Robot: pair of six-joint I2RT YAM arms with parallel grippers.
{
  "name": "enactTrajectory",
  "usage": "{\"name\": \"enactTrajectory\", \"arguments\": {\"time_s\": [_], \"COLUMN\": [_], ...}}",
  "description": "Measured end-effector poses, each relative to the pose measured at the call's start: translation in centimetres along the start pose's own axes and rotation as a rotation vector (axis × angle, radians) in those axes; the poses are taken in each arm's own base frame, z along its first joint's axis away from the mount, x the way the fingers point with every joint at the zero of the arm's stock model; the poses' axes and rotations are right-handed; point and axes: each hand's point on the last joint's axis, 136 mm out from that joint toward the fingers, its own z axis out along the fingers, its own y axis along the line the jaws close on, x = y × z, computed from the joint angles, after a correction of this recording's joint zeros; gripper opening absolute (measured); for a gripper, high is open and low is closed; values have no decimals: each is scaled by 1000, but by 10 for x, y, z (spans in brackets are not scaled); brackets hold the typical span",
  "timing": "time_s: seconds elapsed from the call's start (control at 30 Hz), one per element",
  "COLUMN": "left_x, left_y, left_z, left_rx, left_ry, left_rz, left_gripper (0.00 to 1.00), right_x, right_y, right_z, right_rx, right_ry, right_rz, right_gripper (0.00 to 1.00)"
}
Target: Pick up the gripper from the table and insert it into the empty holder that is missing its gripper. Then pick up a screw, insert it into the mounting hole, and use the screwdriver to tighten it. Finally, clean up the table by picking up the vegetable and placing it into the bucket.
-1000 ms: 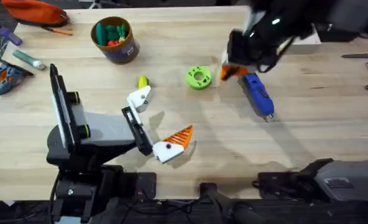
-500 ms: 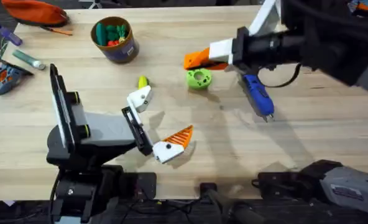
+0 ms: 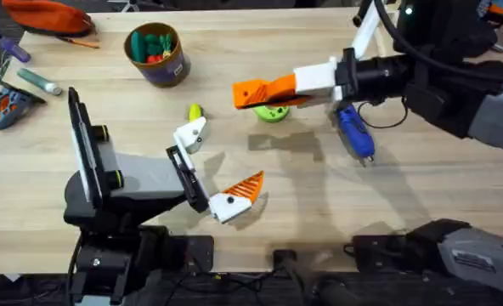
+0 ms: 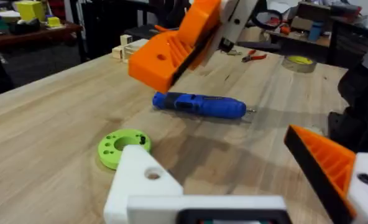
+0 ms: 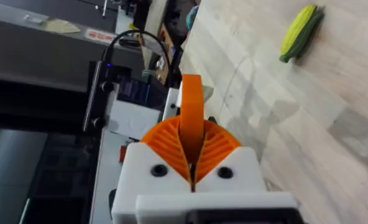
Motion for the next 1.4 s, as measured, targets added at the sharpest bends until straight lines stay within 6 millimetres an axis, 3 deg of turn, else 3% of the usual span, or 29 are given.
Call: {"name": "enactTrajectory", "arguments": {"time_s": [0.23, 0.5, 0.87, 1.13, 1.4], "left_x": [0, 0, 0, 0, 0], "left_y": [0, 0, 0, 0, 0], "left_z": [0, 0, 0, 0, 0], "left_rx": [0, 0, 0, 0, 0], "left_ry": [0, 0, 0, 0, 0], "left_rz": [0, 0, 0, 0, 0], "left_gripper": [986, 986, 986, 986, 986], "right_x": [16, 18, 31, 36, 38], "right_y": [-9, 2, -19, -52, -49], "right_z": [-5, -8, -2, -1, 0], "right_rx": [-47, -144, -203, -207, -228], "right_ry": [28, 16, 127, 176, 199], "right_rz": [30, -110, 121, 307, 283], "right_gripper": [11, 10, 10, 9, 9]}}
